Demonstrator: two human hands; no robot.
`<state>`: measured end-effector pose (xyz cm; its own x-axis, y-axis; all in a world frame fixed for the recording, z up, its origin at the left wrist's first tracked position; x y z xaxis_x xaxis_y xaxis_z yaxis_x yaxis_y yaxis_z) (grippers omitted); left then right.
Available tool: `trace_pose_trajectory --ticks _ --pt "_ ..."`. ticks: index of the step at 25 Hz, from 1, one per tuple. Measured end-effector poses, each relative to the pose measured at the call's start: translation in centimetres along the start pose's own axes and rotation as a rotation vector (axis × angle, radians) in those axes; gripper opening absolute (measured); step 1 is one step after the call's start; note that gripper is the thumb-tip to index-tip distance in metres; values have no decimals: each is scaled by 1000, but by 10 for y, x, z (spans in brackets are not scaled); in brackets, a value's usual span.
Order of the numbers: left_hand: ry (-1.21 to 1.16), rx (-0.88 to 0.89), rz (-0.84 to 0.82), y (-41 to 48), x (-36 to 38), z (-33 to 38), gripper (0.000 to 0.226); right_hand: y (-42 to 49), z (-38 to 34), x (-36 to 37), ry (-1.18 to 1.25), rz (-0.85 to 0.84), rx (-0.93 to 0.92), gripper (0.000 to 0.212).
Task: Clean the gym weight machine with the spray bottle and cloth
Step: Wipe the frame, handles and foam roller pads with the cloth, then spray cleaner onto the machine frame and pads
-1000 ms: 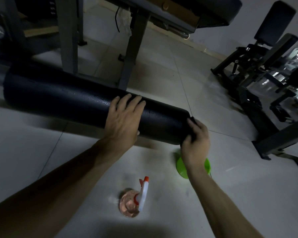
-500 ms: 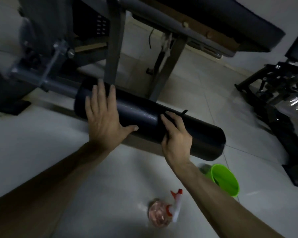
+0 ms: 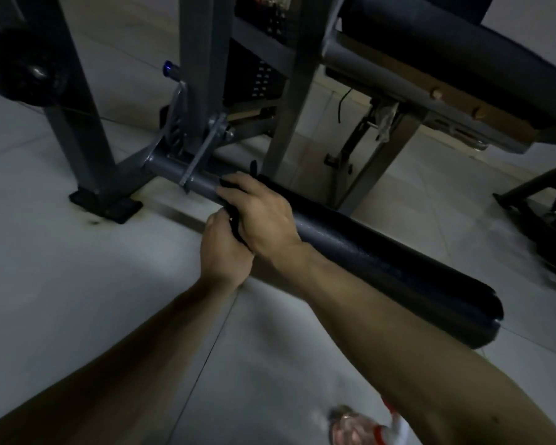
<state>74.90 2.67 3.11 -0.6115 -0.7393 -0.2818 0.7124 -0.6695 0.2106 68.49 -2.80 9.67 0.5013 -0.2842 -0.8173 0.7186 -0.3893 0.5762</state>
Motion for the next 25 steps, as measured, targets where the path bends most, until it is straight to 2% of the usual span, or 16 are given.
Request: trace_pose_trajectory --ticks 2,4,6,8,10,11,12,14,16,19,21,22,25 --pt "-50 -41 18 -4 2 2 52 -12 16 -14 -30 -35 -15 42" --pt "-43 -133 108 -16 -2 5 56 -47 41 -42 -48 11 51 48" --pt "17 -183 180 -39 -2 7 44 -89 70 -72 -118 54 129 55" --pt "47 -121 130 -67 9 6 30 -126 94 -103 -185 86 266 57" --pt "99 -22 -151 -95 32 -3 23 -161 109 -133 -194 161 413 52" --pt "155 43 -373 -111 48 -9 23 -179 109 -145 -172 200 459 50" --pt "217 136 -624 -132 65 -14 33 -199 107 -155 -135 218 487 48" --pt "339 334 -1046 -185 96 -15 86 -242 98 -166 -80 184 549 47" --pt "369 391 -1196 -230 120 -14 129 -281 93 -171 -61 122 677 47" --pt "302 370 -1246 -273 152 -17 148 -325 101 -177 -27 90 930 48" --pt "312 325 -1270 -286 165 -18 142 -341 106 -184 94 155 1112 51" --pt "328 366 -1259 -294 169 -15 130 -348 109 -188 156 197 1202 52" --pt "240 738 -894 -302 176 -9 77 -364 116 -207 241 306 1427 47"
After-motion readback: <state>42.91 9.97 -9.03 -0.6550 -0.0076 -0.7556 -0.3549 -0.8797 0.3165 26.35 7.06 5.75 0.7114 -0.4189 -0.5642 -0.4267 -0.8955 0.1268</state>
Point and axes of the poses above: each hand's wrist, its own y-axis towards the middle knuckle, its own x-axis out of the palm, z = x × y, the point moved 2 cm from there along y, towards the middle knuckle, and after that the axes turned 7 degrees about z, right-handed, at the moved point
